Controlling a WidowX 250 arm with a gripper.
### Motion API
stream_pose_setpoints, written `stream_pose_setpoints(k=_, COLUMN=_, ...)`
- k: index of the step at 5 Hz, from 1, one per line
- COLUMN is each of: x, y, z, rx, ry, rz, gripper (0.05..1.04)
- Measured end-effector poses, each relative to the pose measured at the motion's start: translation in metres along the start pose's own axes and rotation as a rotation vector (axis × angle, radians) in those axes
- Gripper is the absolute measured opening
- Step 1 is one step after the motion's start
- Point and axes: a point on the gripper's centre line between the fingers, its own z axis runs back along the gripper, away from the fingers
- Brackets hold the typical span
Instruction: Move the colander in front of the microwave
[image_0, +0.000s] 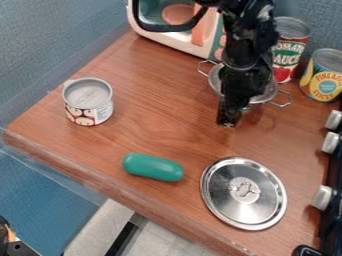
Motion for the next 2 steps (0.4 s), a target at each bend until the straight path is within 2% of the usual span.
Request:
stream_pose_setpoints(k=1, x=-0.0003, y=0.0030, z=0.0004, rx=0.012, ry=-0.001, rz=-0.007, gripper=0.369)
stream_pose_setpoints(k=2, x=0.0008, y=0.0008, z=0.0003, rx=0.007, ry=-0.006, rz=-0.019, gripper=0.167)
